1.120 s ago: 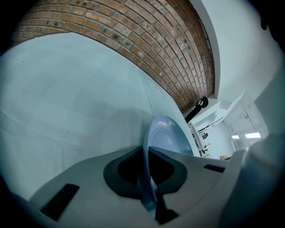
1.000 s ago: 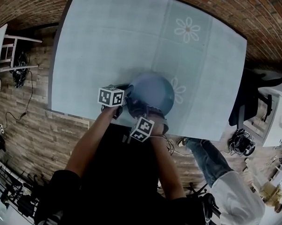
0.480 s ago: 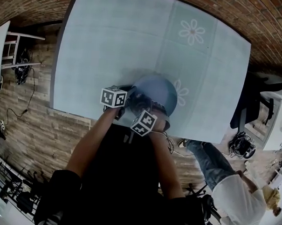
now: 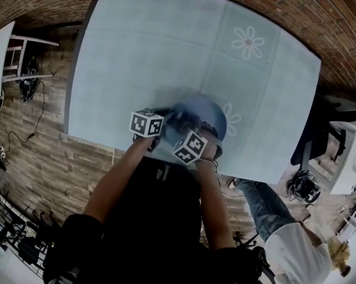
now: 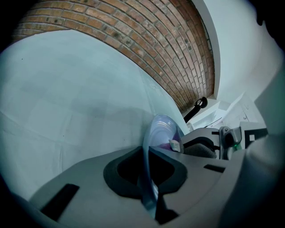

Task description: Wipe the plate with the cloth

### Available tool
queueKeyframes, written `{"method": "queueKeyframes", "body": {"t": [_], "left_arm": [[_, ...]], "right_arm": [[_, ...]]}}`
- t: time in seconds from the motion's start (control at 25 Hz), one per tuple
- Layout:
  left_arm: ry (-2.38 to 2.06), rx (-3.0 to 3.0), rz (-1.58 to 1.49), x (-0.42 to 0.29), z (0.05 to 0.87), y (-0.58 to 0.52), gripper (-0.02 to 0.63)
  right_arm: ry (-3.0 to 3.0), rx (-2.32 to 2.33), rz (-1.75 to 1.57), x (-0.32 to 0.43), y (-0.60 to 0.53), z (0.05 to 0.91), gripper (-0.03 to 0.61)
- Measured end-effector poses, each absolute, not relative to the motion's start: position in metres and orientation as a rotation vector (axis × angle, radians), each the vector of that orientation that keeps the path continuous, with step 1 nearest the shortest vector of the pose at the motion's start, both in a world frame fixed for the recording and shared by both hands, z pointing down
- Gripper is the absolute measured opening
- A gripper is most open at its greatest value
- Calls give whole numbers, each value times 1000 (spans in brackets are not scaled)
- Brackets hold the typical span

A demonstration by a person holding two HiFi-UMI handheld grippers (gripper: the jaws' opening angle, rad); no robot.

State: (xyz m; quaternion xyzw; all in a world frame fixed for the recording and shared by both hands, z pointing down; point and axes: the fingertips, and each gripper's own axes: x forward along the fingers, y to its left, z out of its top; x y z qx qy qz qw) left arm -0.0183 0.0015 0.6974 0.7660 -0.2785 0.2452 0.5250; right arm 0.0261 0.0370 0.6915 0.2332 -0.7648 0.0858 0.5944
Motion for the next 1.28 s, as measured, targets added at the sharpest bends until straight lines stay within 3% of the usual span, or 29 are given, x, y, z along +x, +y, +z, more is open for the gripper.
{"method": "queueKeyframes", "body": {"t": [1.28], "left_arm": [[-663,1833,591,-18,699,3,44]], "right_arm": [[-1704,831,242,96,-18,688,60]]}}
